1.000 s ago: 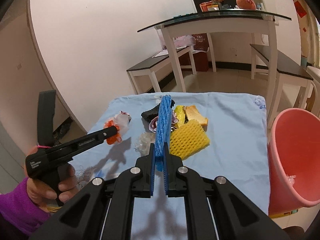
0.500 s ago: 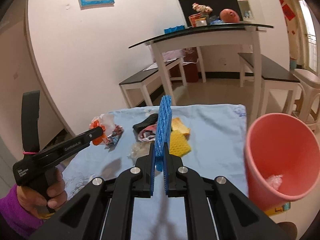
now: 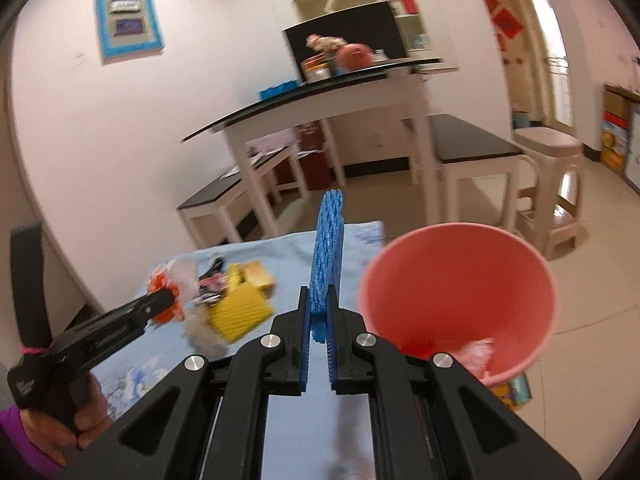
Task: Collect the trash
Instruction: 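Grasp the orange wrapper with the left tool while the right tool holds the blue net, then open both tools over the pink bucket to drop the wrapper and blue net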
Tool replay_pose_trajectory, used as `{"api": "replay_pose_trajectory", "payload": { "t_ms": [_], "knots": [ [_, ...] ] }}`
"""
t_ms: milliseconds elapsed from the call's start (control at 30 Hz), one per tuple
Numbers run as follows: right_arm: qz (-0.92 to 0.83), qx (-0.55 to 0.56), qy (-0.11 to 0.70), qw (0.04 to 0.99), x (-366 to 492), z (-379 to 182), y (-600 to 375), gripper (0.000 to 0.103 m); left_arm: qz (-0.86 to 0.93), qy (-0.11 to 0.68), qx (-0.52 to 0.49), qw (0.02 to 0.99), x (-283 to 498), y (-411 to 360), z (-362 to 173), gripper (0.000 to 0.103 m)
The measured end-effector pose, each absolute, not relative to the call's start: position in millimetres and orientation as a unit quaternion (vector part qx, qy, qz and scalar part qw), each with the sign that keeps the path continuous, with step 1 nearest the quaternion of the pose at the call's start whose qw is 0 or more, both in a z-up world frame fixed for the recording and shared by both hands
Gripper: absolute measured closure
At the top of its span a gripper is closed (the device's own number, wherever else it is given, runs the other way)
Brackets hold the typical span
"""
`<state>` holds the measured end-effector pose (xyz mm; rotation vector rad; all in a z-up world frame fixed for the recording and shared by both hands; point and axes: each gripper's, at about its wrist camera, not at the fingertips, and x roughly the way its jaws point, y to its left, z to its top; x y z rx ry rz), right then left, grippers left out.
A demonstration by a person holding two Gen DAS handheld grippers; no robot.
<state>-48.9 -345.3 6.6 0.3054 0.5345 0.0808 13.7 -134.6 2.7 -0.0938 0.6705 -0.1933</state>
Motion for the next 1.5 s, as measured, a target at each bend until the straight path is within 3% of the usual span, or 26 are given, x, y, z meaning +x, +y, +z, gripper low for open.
{"api": "replay_pose_trajectory", "payload": {
  "t_ms": [733,1000,1300,1500],
  "knots": [
    [-0.066,0.209,0.278,0.935,-46.7,-33.6,-439.1,0.096,-0.279,0.331,0.006,0.901,33.0,-279.1,-10.9,0.066],
    [-0.076,0.215,0.291,0.929,-41.5,-44.6,-443.4,0.096,-0.306,0.349,0.017,0.885,43.3,-298.5,-26.4,0.066],
    [-0.091,0.22,0.297,0.925,-38.9,-50.0,-453.3,0.095,-0.32,0.376,0.013,0.87,55.9,-303.5,-36.0,0.06],
    [-0.097,0.217,0.298,0.925,-38.9,-50.6,-454.1,0.077,-0.323,0.375,0.005,0.869,57.1,-298.0,-32.1,0.058]
  ]
}}
